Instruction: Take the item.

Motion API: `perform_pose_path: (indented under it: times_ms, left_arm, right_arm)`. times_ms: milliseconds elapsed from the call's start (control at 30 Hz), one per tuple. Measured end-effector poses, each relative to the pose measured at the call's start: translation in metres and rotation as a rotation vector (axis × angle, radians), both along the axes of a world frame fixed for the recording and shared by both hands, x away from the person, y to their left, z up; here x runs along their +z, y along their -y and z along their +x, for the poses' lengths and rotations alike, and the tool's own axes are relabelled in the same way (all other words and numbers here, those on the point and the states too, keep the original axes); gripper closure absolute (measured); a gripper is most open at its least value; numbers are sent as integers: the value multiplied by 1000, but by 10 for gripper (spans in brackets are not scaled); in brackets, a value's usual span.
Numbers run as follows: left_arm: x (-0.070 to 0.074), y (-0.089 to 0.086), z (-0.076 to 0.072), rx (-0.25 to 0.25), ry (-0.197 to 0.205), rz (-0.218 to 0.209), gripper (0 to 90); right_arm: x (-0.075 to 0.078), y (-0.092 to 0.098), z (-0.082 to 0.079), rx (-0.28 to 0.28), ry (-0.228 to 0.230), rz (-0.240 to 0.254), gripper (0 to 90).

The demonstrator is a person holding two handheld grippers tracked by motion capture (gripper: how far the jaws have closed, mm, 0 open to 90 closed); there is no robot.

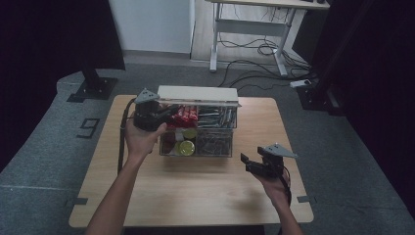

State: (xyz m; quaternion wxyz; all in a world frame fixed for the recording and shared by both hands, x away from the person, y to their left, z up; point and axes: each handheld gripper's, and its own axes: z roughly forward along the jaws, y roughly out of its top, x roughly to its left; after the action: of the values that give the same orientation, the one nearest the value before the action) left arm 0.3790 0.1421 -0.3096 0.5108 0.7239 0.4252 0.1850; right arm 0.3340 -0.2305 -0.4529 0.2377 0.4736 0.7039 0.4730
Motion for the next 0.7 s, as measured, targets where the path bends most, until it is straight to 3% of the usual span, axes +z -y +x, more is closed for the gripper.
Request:
perform_pose_path:
  times_ms: [700]
  left_arm:
    - [1, 0, 0, -2, -4, 4, 900]
  right_arm:
    - [43, -13, 1, 63, 74, 28, 327]
